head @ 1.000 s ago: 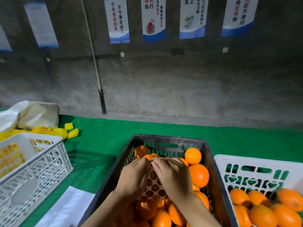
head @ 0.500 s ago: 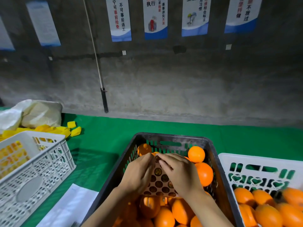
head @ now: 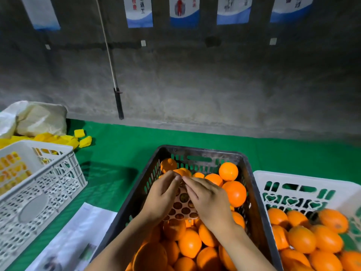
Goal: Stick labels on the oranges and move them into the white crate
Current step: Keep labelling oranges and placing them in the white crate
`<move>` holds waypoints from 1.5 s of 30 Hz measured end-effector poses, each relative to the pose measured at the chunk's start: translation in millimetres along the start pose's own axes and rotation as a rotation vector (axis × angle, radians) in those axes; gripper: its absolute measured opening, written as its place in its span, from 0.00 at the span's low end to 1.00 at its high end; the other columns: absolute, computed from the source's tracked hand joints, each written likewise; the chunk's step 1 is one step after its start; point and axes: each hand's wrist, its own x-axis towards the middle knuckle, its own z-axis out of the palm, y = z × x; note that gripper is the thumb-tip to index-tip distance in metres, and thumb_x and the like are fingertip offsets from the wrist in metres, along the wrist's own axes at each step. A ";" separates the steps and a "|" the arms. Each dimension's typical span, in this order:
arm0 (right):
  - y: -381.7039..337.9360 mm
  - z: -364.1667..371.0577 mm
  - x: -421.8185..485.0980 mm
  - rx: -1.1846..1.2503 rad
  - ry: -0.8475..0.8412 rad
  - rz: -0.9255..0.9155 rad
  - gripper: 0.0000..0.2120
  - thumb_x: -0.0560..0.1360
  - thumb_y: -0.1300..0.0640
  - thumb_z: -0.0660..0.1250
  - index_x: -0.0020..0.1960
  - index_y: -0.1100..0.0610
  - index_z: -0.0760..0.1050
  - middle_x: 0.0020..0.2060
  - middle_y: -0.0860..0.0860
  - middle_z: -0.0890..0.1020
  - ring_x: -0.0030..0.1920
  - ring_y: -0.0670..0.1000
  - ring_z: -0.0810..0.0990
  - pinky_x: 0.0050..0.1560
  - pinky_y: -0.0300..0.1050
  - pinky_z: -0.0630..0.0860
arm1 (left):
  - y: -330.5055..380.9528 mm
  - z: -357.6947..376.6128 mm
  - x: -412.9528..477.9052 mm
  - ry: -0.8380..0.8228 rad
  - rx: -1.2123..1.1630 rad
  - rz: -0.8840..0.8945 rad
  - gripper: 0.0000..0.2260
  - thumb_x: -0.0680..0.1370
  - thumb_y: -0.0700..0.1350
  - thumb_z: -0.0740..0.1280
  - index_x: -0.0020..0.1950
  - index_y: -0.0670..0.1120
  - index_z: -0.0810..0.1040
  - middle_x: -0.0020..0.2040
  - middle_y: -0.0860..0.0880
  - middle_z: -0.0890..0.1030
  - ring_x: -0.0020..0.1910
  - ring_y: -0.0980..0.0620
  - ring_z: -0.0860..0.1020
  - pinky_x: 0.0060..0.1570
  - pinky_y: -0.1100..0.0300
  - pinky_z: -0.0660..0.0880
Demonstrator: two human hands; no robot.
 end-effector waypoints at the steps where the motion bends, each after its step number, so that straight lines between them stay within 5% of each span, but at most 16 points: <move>1: 1.1 0.7 -0.3 -0.013 0.006 -0.013 0.18 0.69 0.60 0.80 0.58 0.58 0.84 0.51 0.50 0.87 0.49 0.49 0.86 0.45 0.38 0.82 | 0.4 -0.5 1.9 -0.003 0.014 0.004 0.10 0.81 0.53 0.59 0.44 0.51 0.76 0.40 0.53 0.78 0.38 0.56 0.76 0.39 0.65 0.71; 12: 6.8 0.8 0.5 -0.100 0.050 -0.138 0.24 0.59 0.63 0.85 0.54 0.58 0.86 0.53 0.52 0.86 0.44 0.50 0.87 0.34 0.39 0.82 | 1.1 -15.8 12.2 -0.069 -0.133 -0.168 0.11 0.81 0.46 0.65 0.41 0.49 0.84 0.40 0.51 0.85 0.39 0.57 0.81 0.42 0.70 0.73; 15: 5.6 1.2 2.4 -0.102 0.034 -0.120 0.24 0.59 0.63 0.85 0.54 0.58 0.86 0.55 0.52 0.86 0.42 0.50 0.87 0.30 0.40 0.81 | -1.4 -20.3 14.8 -0.099 -0.170 -0.216 0.13 0.80 0.49 0.67 0.38 0.48 0.84 0.32 0.45 0.81 0.31 0.53 0.75 0.35 0.65 0.71; 19: 2.7 4.2 1.2 -0.130 0.001 -0.111 0.20 0.61 0.63 0.84 0.52 0.57 0.86 0.56 0.52 0.86 0.40 0.51 0.87 0.26 0.41 0.78 | 0.0 -22.4 14.2 -0.122 -0.217 -0.208 0.15 0.79 0.48 0.66 0.33 0.49 0.83 0.25 0.56 0.73 0.24 0.60 0.68 0.29 0.72 0.65; 25: 3.9 6.4 4.1 -0.109 0.029 -0.090 0.22 0.63 0.63 0.83 0.56 0.57 0.85 0.54 0.51 0.86 0.48 0.51 0.87 0.39 0.44 0.84 | 2.2 -29.0 12.0 -0.177 -0.286 -0.166 0.11 0.75 0.46 0.64 0.43 0.50 0.87 0.38 0.51 0.85 0.36 0.59 0.81 0.37 0.71 0.73; 31: 4.7 8.3 1.7 -0.165 -0.001 -0.094 0.20 0.64 0.59 0.84 0.54 0.56 0.86 0.54 0.50 0.86 0.51 0.52 0.86 0.45 0.46 0.84 | -9.2 -26.0 13.1 -0.186 -0.182 -0.149 0.10 0.77 0.49 0.64 0.44 0.52 0.86 0.42 0.50 0.86 0.40 0.53 0.83 0.41 0.66 0.75; 37: 2.2 10.2 0.8 -0.179 -0.014 -0.111 0.18 0.65 0.60 0.83 0.53 0.58 0.85 0.54 0.52 0.85 0.50 0.53 0.86 0.43 0.48 0.84 | -8.6 -26.9 12.7 -0.195 -0.176 -0.147 0.13 0.81 0.49 0.64 0.43 0.46 0.85 0.30 0.58 0.80 0.28 0.64 0.74 0.32 0.73 0.68; 42: -0.2 10.0 2.5 -0.145 -0.004 -0.102 0.12 0.66 0.61 0.82 0.48 0.58 0.83 0.50 0.52 0.85 0.43 0.52 0.85 0.36 0.45 0.81 | -13.8 -26.9 12.8 -0.208 -0.170 -0.155 0.15 0.81 0.51 0.64 0.36 0.50 0.82 0.26 0.57 0.72 0.25 0.60 0.66 0.28 0.70 0.63; 45: -1.8 10.6 3.7 -0.125 0.002 -0.102 0.11 0.66 0.61 0.82 0.46 0.58 0.83 0.50 0.52 0.85 0.43 0.52 0.85 0.35 0.45 0.81 | -15.9 -27.1 14.0 -0.180 -0.145 -0.157 0.14 0.80 0.51 0.65 0.38 0.49 0.84 0.31 0.54 0.81 0.29 0.58 0.75 0.33 0.69 0.69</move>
